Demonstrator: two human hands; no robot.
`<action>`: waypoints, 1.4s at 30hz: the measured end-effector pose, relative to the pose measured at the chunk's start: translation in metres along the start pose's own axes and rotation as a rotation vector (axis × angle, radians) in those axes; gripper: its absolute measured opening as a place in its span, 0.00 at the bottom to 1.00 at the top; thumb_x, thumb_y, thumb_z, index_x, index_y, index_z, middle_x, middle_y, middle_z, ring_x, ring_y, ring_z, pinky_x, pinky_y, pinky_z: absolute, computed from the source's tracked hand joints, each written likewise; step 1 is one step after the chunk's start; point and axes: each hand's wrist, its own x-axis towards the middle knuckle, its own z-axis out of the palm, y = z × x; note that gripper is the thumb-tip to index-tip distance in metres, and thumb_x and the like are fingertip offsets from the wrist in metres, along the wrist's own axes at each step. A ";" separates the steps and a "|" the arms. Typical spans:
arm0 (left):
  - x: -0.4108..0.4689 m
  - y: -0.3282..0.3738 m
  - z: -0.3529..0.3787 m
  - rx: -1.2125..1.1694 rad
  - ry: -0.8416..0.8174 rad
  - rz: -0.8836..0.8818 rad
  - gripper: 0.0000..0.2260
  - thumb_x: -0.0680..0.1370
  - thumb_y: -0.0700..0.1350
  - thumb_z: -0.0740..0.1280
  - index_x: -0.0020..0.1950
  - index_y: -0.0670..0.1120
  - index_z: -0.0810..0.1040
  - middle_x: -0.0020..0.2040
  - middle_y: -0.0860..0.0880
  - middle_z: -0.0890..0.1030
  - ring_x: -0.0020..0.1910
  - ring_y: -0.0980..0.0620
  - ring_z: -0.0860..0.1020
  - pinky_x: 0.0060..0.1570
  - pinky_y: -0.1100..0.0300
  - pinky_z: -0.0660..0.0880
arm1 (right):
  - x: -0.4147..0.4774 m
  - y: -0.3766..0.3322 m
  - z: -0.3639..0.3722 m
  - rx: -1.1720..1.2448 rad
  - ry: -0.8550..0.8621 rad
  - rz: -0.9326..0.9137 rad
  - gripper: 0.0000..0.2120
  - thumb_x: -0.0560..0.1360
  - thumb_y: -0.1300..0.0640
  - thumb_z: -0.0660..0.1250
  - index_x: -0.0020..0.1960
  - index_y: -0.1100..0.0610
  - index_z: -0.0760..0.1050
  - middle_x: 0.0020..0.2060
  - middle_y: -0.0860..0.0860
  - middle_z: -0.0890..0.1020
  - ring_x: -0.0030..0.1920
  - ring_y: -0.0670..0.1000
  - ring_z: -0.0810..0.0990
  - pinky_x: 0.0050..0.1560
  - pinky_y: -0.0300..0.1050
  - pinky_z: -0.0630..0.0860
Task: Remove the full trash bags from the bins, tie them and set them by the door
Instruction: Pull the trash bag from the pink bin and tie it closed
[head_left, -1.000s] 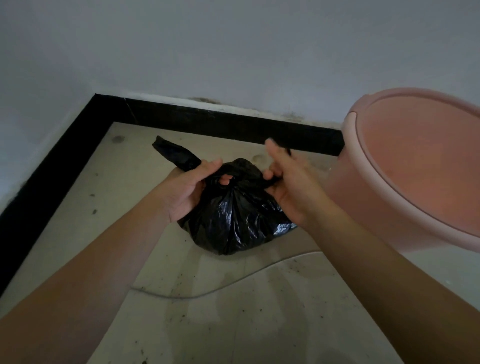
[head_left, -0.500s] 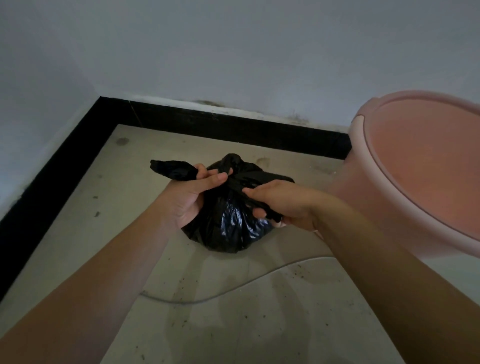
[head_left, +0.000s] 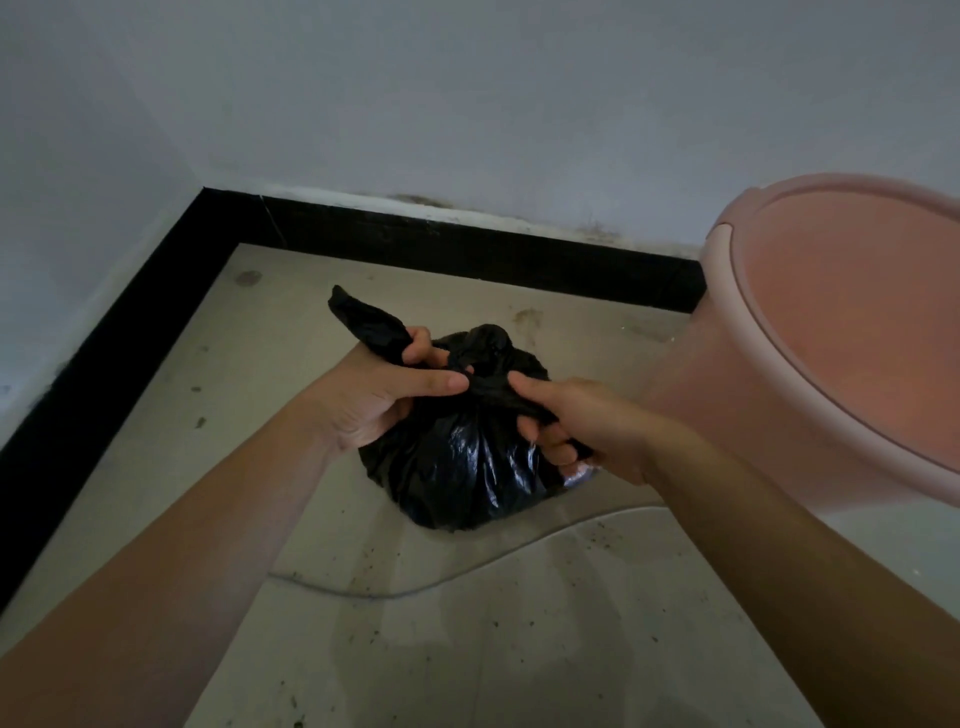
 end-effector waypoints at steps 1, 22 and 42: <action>-0.001 0.001 0.000 0.036 -0.026 -0.009 0.23 0.69 0.25 0.71 0.32 0.47 0.63 0.36 0.45 0.78 0.42 0.47 0.83 0.47 0.55 0.81 | -0.001 0.002 0.000 -0.126 0.059 0.003 0.27 0.81 0.37 0.56 0.34 0.54 0.75 0.22 0.49 0.67 0.24 0.49 0.66 0.32 0.44 0.64; -0.002 -0.013 0.005 0.657 0.543 0.212 0.20 0.68 0.30 0.72 0.31 0.54 0.70 0.38 0.45 0.81 0.40 0.50 0.81 0.49 0.51 0.77 | 0.027 0.019 0.011 -0.520 0.266 -0.551 0.06 0.78 0.57 0.69 0.45 0.51 0.73 0.42 0.48 0.79 0.46 0.52 0.78 0.50 0.55 0.77; -0.007 -0.010 0.018 0.022 0.404 -0.050 0.10 0.78 0.30 0.65 0.54 0.40 0.84 0.49 0.40 0.86 0.51 0.43 0.85 0.46 0.57 0.83 | 0.028 0.031 0.006 -0.245 0.419 -0.527 0.07 0.72 0.54 0.76 0.44 0.45 0.79 0.39 0.46 0.82 0.42 0.49 0.81 0.48 0.51 0.80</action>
